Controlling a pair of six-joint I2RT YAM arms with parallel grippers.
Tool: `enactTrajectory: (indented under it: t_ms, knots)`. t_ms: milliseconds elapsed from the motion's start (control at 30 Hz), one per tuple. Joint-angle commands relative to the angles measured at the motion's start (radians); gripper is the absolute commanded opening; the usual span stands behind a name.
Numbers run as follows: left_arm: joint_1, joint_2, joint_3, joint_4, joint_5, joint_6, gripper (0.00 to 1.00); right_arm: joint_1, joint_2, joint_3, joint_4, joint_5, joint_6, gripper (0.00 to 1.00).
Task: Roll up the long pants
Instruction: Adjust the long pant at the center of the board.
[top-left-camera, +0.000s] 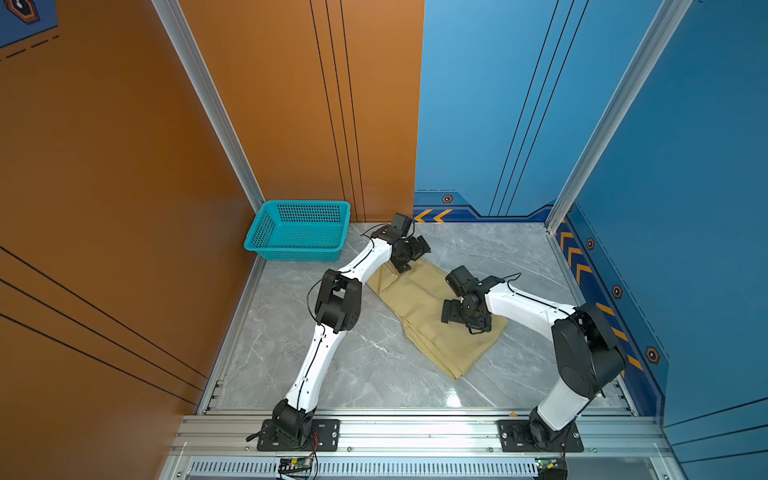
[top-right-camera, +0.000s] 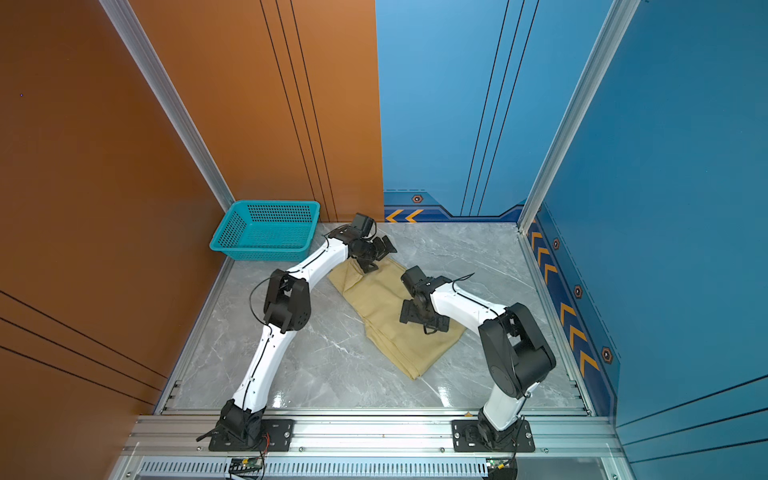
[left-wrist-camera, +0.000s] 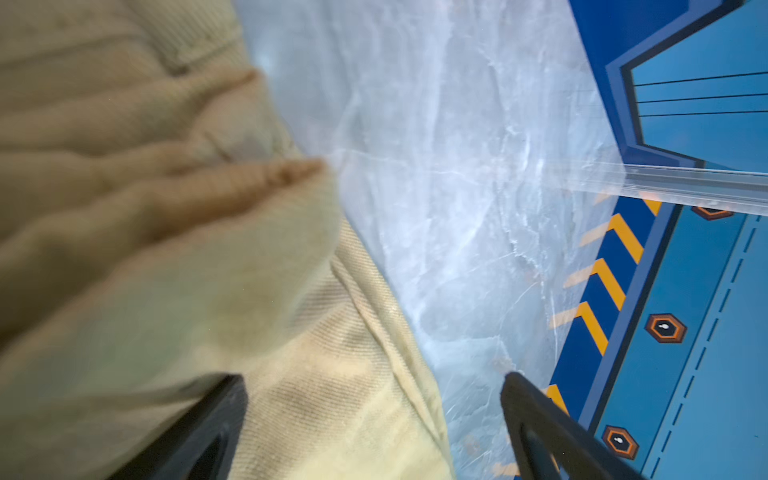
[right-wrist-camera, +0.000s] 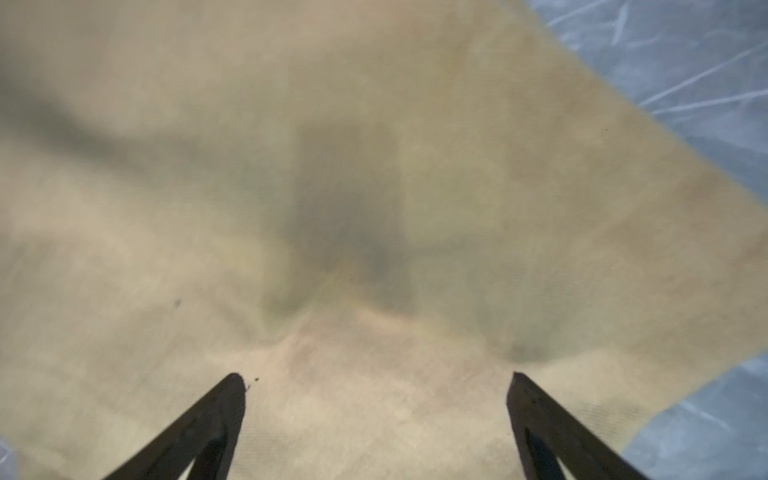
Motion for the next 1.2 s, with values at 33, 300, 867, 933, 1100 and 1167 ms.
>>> enactTrajectory:
  t_ms: [33,300,867,933,1100,1167]
  knots:
    - [-0.003,0.135,0.198,-0.110,0.008,-0.072,0.98,0.106,-0.041,-0.021,-0.016,0.042,0.099,1.00]
    - [0.029,0.110,0.197,-0.110,0.023,-0.037,0.98,0.241,0.174,0.237,-0.051,0.086,0.090,1.00]
    - [0.177,-0.328,-0.424,-0.112,-0.011,0.203,0.99,0.019,0.073,0.264,-0.129,0.170,-0.062,1.00]
    - [0.163,-0.347,-0.431,-0.110,0.024,0.210,0.99,-0.011,0.065,0.249,-0.139,0.199,-0.098,1.00]
    - [0.093,-0.439,-0.492,-0.111,0.004,0.209,0.99,-0.090,0.060,0.203,-0.155,0.221,-0.158,1.00]
    - [0.058,-0.460,-0.508,-0.109,0.017,0.191,0.99,-0.104,0.058,0.179,-0.155,0.224,-0.169,1.00]
